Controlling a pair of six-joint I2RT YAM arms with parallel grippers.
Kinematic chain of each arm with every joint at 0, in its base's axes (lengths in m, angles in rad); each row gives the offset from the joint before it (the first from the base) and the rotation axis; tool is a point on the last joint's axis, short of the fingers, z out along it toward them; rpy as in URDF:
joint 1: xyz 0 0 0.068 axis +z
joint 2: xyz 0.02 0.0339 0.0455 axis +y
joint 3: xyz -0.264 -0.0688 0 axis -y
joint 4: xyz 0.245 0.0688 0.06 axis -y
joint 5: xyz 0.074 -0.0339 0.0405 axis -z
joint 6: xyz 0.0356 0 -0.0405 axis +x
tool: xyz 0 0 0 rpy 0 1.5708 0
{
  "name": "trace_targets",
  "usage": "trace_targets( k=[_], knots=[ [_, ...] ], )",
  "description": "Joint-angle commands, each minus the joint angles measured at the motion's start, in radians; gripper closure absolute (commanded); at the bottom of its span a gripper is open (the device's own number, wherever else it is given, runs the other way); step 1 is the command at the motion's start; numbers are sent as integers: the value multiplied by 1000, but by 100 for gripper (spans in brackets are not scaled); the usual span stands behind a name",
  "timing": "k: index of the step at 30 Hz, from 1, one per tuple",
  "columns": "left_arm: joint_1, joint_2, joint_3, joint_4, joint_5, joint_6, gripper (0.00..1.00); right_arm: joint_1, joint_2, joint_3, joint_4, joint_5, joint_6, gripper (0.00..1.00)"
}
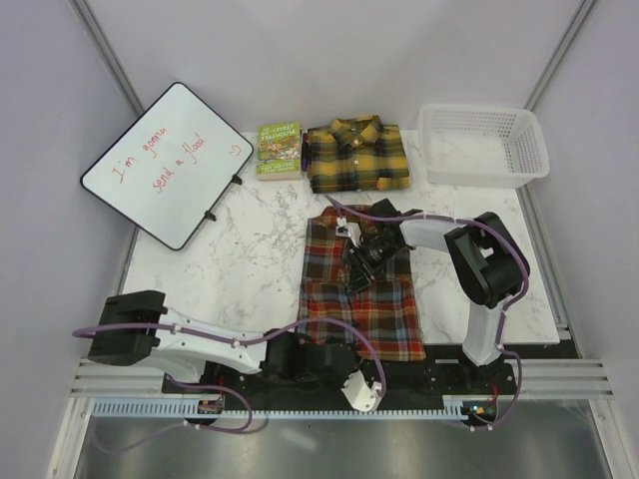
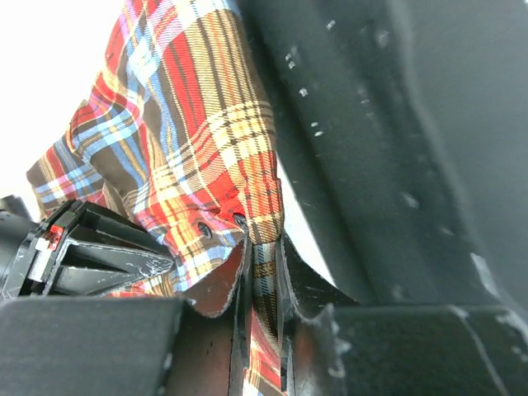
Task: Fold and stack the long sleeve shirts
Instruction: Fold the shirt
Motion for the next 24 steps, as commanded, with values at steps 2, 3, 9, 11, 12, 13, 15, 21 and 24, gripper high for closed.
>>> trace_targets(
  k=[2,3,9,11,12,13,15,21,24],
  knots=[
    [-17,-116,156,-321,201,-193,89,29,-105,-3,-90,-7,-24,59],
    [-19,-127,177,-391,230,-233,90,28,-117,47,-119,2,-38,56],
    [44,-173,289,-510,382,-293,97,-32,-98,240,-257,76,-139,49],
    [107,-153,346,-533,431,-298,98,-46,-52,280,-273,101,-155,49],
    [133,-144,365,-542,455,-275,98,-63,-36,312,-273,117,-156,50],
    [160,-133,384,-555,481,-256,98,-73,-19,330,-270,124,-158,50],
    [272,-101,440,-556,526,-188,98,-106,27,374,-267,127,-163,50],
    [539,69,576,-555,655,71,98,-132,120,461,-233,147,-141,52],
    [642,146,619,-514,689,161,98,-132,146,480,-219,147,-129,53]
  ],
)
